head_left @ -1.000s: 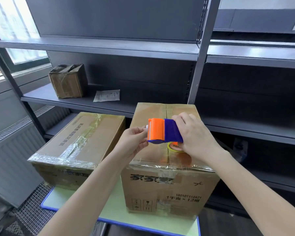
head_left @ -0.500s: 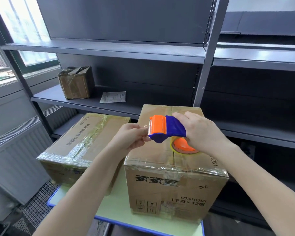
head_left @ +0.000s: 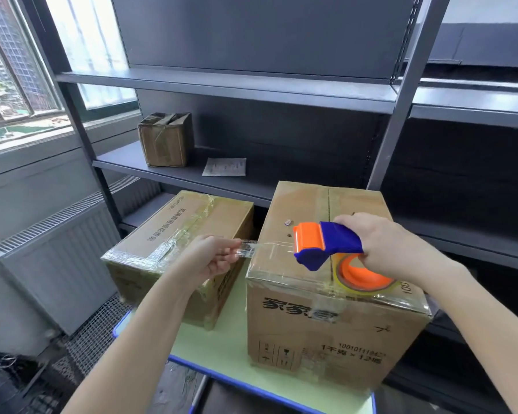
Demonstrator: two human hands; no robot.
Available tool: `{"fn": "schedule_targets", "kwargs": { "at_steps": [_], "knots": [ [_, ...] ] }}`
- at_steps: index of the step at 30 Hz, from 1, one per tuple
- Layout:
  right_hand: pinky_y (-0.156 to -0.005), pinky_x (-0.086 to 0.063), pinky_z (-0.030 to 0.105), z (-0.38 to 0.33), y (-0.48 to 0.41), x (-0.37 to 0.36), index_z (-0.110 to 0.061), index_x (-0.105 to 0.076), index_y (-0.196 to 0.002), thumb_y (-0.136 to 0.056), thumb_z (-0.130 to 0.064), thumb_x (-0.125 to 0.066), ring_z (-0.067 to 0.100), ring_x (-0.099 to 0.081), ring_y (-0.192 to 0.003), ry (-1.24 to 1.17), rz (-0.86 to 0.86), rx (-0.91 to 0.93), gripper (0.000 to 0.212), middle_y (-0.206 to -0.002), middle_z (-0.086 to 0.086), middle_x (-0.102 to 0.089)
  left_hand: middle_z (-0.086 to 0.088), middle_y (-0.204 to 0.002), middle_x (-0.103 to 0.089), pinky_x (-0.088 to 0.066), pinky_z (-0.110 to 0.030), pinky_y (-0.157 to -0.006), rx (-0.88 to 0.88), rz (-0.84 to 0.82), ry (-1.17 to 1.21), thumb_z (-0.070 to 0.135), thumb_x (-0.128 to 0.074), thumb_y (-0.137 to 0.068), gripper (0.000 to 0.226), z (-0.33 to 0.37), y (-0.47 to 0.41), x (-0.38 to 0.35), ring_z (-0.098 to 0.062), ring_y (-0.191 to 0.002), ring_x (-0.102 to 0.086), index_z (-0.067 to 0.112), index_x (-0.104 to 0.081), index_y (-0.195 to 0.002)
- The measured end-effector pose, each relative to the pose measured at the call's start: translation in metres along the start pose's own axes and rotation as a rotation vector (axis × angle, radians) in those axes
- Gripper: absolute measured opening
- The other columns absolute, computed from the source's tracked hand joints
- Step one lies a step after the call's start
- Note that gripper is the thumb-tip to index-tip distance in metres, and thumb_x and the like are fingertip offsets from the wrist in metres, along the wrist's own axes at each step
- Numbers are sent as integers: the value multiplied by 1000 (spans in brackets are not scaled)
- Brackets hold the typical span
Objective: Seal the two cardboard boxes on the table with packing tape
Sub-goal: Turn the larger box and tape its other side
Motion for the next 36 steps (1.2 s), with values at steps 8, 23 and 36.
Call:
{"fn": "schedule_targets", "kwargs": {
  "at_steps": [8, 23, 36],
  "knots": [
    [-72, -39, 25, 25, 27, 1, -36, -37, -136, -79, -4, -53, 14, -49, -94, 112, -57, -90, 67, -107, -9, -51, 0, -44, -42, -23, -14, -29, -12, 81, 1, -4, -53, -89, 17, -11, -4, 35, -6, -31, -32, 1, -51, -72],
    [-67, -35, 19, 67, 72, 4, -36, -34, -137, -75, -16, -71, 7, -45, -91, 197, -69, -178, 74, -97, -15, -45, 0, -53, -48, -27, -13, -33, -74, 36, -58, 14, -65, -86, 17, -43, -2, 22, -8, -42, -38, 4, -58, -73],
    [-60, -26, 8, 60, 72, 6, -34, -36, -136, -74, -15, -72, 6, -40, -89, 201, -44, -129, 74, -94, -16, -40, -1, -54, -46, -33, -16, -42, -69, 11, -268, 29, -56, -93, 35, -74, -6, -1, -8, -44, -39, 11, -50, -63]
  ]
}}
Point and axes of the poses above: each hand's wrist, its own y-axis away from the middle knuckle, its own x-axis out of the back of the hand, z = x × y, the point moved 7 cm from there along -y, towards the middle knuckle
